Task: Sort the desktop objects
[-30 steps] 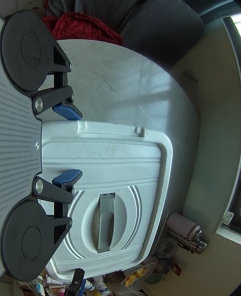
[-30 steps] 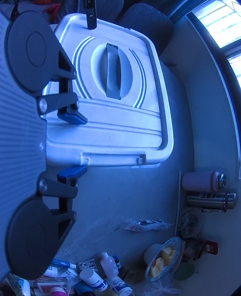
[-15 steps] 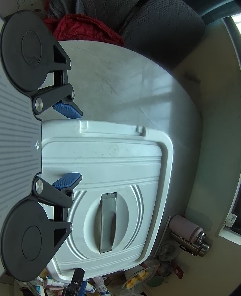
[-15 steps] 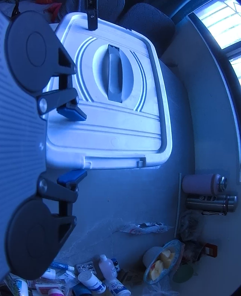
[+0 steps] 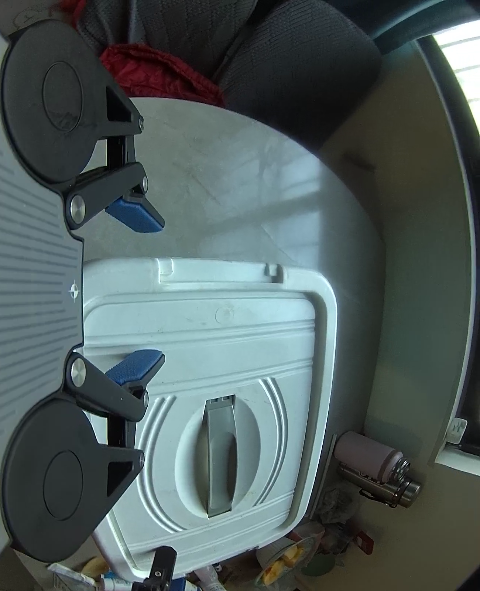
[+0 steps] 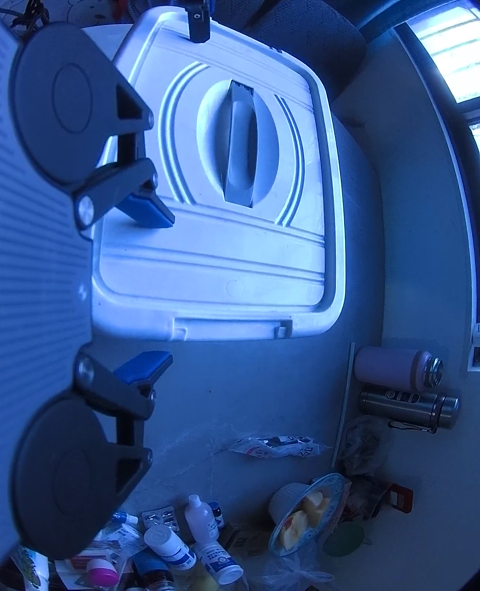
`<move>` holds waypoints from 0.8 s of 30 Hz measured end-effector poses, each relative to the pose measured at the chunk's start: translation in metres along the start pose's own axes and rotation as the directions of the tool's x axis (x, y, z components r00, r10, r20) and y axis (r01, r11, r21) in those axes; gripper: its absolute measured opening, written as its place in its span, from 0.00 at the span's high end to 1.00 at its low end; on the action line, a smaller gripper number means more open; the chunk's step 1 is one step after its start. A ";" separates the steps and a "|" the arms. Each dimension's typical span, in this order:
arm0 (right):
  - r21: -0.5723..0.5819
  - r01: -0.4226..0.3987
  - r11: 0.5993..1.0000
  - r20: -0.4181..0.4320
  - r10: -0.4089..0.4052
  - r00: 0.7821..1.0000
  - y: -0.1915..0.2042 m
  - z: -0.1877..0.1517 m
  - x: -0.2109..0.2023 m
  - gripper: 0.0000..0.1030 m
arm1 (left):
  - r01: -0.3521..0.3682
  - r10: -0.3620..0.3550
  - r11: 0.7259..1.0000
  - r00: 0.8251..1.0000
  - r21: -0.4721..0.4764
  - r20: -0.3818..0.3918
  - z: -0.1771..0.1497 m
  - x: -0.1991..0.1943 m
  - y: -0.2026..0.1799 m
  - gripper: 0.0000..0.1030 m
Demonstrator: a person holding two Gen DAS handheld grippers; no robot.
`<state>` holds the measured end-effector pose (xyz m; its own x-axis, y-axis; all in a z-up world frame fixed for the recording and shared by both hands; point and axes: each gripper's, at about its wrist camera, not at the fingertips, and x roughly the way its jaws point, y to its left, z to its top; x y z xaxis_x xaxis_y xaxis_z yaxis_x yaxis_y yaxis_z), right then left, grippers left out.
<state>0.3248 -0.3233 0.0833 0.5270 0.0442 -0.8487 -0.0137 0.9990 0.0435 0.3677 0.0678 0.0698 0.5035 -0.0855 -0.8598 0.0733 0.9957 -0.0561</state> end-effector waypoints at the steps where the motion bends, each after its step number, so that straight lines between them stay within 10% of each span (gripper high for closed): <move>1: 0.005 -0.007 1.000 -0.004 0.007 1.000 0.001 -0.001 0.000 0.27 | -0.001 0.001 1.000 1.000 0.001 0.002 0.000 0.000 0.000 0.26; 24: 0.105 0.054 0.993 0.051 -0.060 0.997 0.022 -0.030 -0.016 0.20 | -0.044 0.040 0.998 0.996 0.054 0.074 -0.001 -0.003 0.003 0.25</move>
<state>0.2899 -0.3014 0.0821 0.5693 -0.0164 -0.8220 0.1042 0.9932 0.0523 0.3660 0.0710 0.0715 0.5684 -0.0474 -0.8214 0.0971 0.9952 0.0097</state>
